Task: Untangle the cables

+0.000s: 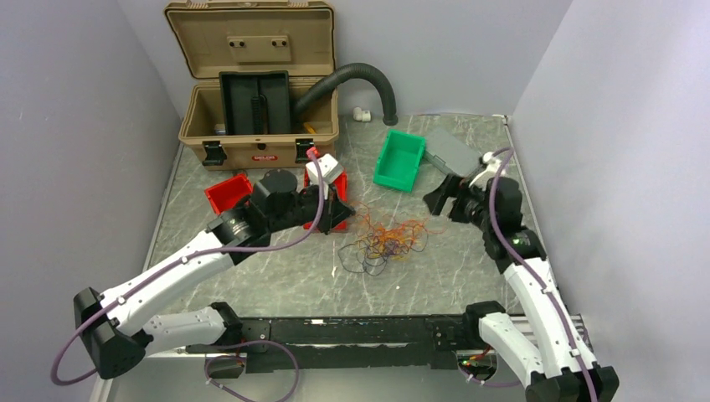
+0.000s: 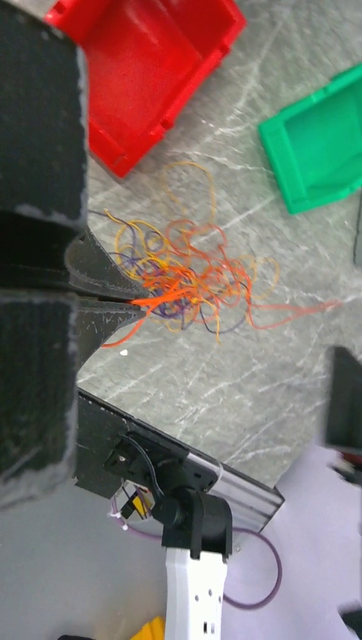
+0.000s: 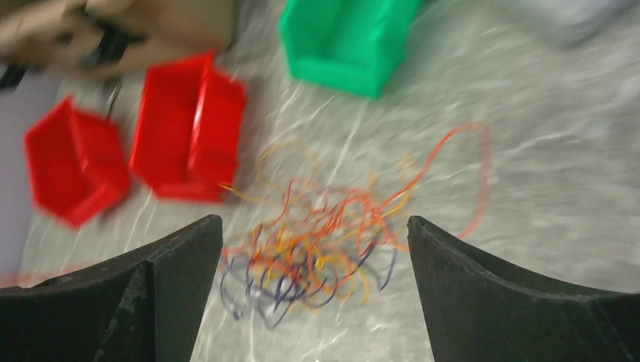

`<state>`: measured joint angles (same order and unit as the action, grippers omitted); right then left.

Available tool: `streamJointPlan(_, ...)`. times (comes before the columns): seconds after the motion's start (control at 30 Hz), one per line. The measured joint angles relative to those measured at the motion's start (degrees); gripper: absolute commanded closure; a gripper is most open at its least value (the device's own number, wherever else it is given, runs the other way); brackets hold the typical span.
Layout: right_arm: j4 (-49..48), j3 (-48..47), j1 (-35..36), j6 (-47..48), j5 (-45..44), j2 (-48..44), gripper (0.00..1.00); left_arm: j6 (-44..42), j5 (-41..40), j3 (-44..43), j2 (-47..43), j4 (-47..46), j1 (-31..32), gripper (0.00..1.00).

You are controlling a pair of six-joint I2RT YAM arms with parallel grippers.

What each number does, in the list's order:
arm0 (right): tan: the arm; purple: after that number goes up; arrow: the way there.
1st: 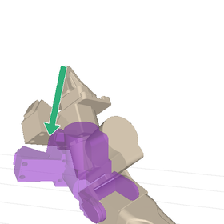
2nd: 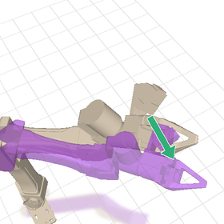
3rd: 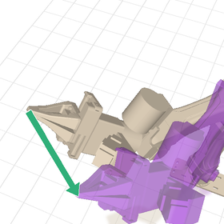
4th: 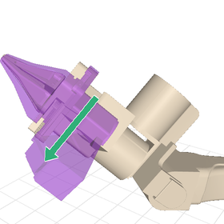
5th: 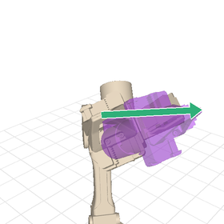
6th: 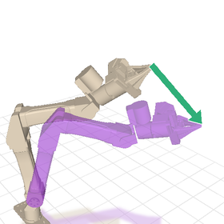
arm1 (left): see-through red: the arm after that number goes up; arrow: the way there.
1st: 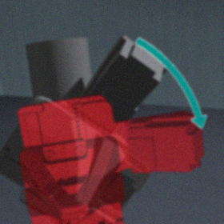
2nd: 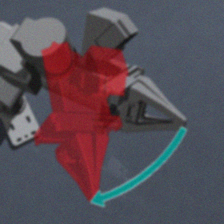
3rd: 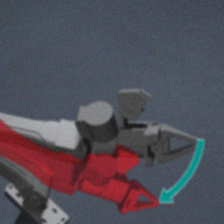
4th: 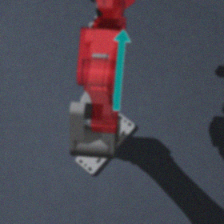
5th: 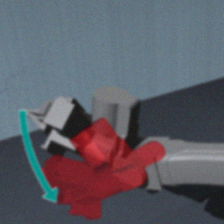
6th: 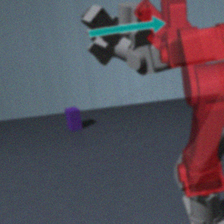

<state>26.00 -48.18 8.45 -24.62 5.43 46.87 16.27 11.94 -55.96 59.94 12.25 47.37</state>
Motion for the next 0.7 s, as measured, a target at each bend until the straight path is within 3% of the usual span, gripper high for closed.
streamJointPlan(0.1,-5.66,8.76,1.97,1.25,10.78,-2.34,0.10,-0.57,1.70,-5.14,3.37,1.68,0.66,1.00)
streamJointPlan(0.23,-13.22,16.76,10.49,3.13,15.26,-4.20,0.10,-0.76,3.39,-10.51,6.16,3.28,0.83,1.00)
streamJointPlan(0.4,-26.05,22.75,21.18,5.86,14.73,-1.46,0.10,-1.01,4.33,-15.23,8.66,4.20,0.83,1.00)
streamJointPlan(0.53,-34.69,25.33,24.11,7.13,11.85,4.04,0.11,-1.01,4.92,-17.86,10.38,5.07,0.83,1.00)
streamJointPlan(0.7,-43.56,25.09,27.02,6.80,2.34,16.48,0.22,-0.76,5.62,-20.63,11.72,5.42,0.83,1.00)
